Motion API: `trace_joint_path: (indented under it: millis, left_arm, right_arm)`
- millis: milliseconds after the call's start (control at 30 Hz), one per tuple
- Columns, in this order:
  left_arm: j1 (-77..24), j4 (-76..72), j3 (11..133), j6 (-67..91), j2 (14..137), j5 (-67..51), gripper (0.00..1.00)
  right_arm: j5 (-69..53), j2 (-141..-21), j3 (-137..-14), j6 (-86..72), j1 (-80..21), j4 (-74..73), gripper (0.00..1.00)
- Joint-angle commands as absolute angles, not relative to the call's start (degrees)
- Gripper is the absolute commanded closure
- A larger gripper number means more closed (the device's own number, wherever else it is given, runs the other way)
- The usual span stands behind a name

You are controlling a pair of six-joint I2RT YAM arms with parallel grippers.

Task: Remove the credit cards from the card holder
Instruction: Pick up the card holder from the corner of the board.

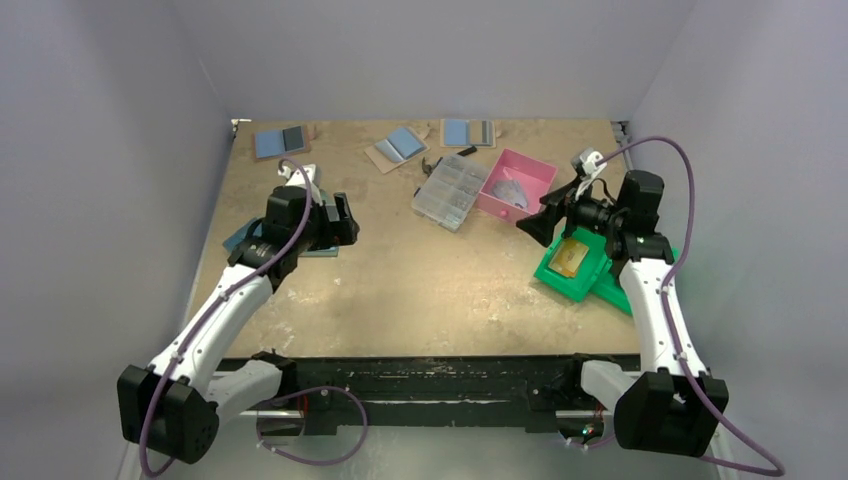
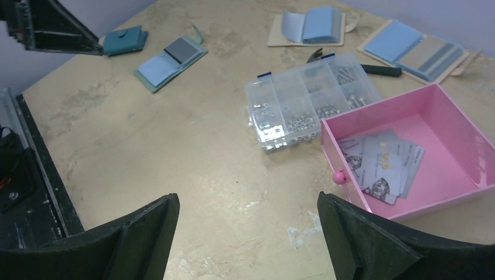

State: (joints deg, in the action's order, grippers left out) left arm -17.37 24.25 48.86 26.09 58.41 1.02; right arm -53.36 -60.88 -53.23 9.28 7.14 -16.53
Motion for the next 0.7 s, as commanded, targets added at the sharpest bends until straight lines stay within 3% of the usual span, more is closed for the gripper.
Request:
trace_joint_path:
  millis: [0,333,667]
  left_arm:
    - [-16.36,21.52,50.96,21.50,61.97,4.41,0.01]
    - [-14.45,20.10,52.60,19.16,68.34,3.07,0.01]
    - [-14.28,24.47,55.27,14.60,72.24,8.91,0.01]
  right_arm:
    - [-60.73,-61.22,-50.39,13.96,7.12,-9.81,0.01]
    - [-61.95,-61.97,-50.02,13.89,7.12,-9.21,0.01]
    - [-59.96,-62.16,-51.14,13.05,6.85,-11.23,0.01]
